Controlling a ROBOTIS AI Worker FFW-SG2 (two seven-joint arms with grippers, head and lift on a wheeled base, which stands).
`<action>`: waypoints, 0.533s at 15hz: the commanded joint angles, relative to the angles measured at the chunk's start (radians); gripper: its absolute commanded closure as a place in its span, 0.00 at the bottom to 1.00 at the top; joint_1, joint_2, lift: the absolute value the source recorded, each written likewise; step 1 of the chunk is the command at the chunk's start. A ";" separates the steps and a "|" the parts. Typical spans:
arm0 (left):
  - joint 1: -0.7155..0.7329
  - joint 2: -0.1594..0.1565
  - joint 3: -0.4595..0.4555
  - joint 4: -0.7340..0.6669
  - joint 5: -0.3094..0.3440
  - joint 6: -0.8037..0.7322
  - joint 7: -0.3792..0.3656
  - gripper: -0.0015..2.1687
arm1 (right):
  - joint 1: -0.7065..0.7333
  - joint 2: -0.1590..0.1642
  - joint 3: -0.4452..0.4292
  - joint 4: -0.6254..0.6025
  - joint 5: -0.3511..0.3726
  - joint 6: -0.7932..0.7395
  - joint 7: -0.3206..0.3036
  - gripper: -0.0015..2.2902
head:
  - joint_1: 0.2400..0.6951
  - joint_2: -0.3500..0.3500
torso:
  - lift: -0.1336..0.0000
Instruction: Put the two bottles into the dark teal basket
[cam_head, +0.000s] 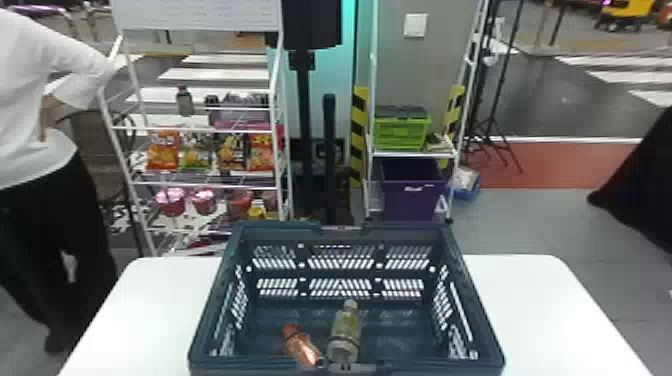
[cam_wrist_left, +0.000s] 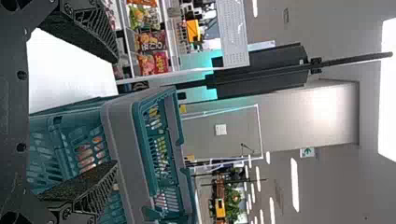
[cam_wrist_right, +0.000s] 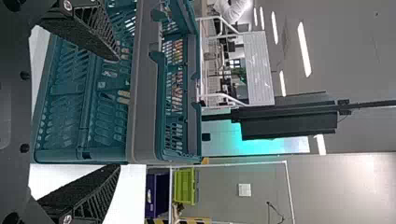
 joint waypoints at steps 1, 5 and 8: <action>-0.006 -0.003 -0.014 0.034 -0.001 -0.018 0.006 0.06 | 0.006 -0.001 -0.002 -0.001 0.001 -0.001 0.005 0.03 | 0.57 0.50 | 1.00; -0.004 -0.003 -0.019 0.043 -0.001 -0.024 0.015 0.06 | 0.012 0.000 -0.002 0.002 -0.001 -0.004 0.017 0.03 | 0.57 0.50 | 1.00; -0.006 -0.003 -0.037 0.054 0.002 -0.024 0.018 0.06 | 0.016 0.000 -0.004 0.002 -0.002 -0.007 0.017 0.03 | 0.57 0.50 | 1.00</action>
